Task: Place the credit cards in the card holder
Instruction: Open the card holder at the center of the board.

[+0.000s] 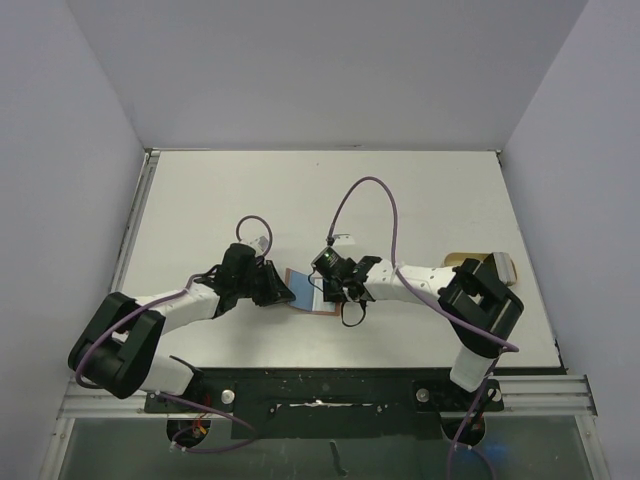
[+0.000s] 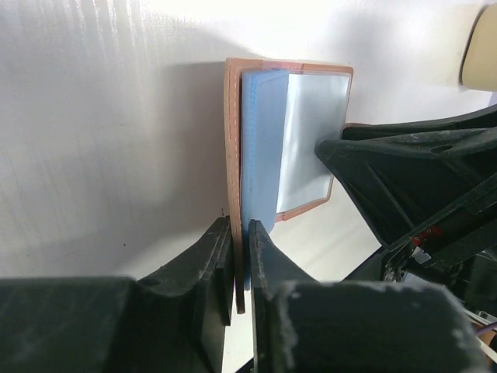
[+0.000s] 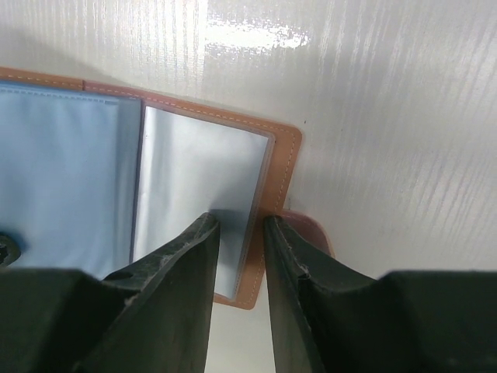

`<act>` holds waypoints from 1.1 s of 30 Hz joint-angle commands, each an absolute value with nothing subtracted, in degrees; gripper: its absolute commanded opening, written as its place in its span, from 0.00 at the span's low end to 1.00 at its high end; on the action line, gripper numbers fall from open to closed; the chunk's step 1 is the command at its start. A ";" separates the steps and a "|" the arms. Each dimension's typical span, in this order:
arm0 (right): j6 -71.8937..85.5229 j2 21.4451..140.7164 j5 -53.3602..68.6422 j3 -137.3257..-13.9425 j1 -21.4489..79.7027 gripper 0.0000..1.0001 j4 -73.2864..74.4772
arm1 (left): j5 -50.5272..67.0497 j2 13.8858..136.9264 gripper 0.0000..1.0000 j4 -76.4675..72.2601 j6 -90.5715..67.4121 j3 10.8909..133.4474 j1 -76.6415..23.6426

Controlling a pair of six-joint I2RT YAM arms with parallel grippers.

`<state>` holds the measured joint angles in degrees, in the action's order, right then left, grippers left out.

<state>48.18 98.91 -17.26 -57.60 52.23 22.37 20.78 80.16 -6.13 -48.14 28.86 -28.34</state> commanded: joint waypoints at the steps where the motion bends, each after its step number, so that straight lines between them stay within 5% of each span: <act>1: 48.28 99.73 -17.83 -55.71 53.20 0.30 23.93 | 19.88 78.76 0.03 -5.49 -45.88 30.86 -27.94; 23: 36.00 87.39 -24.89 -61.49 52.23 0.46 25.17 | 22.44 74.90 0.00 -7.38 -46.30 30.85 -28.10; 33: 24.94 81.74 -30.66 -63.40 37.13 0.49 31.49 | 21.23 73.95 0.00 -1.28 -43.09 33.18 -28.43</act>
<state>30.70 83.29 -23.11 -60.10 40.84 27.55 21.41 76.20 -3.66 -45.65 29.30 -28.34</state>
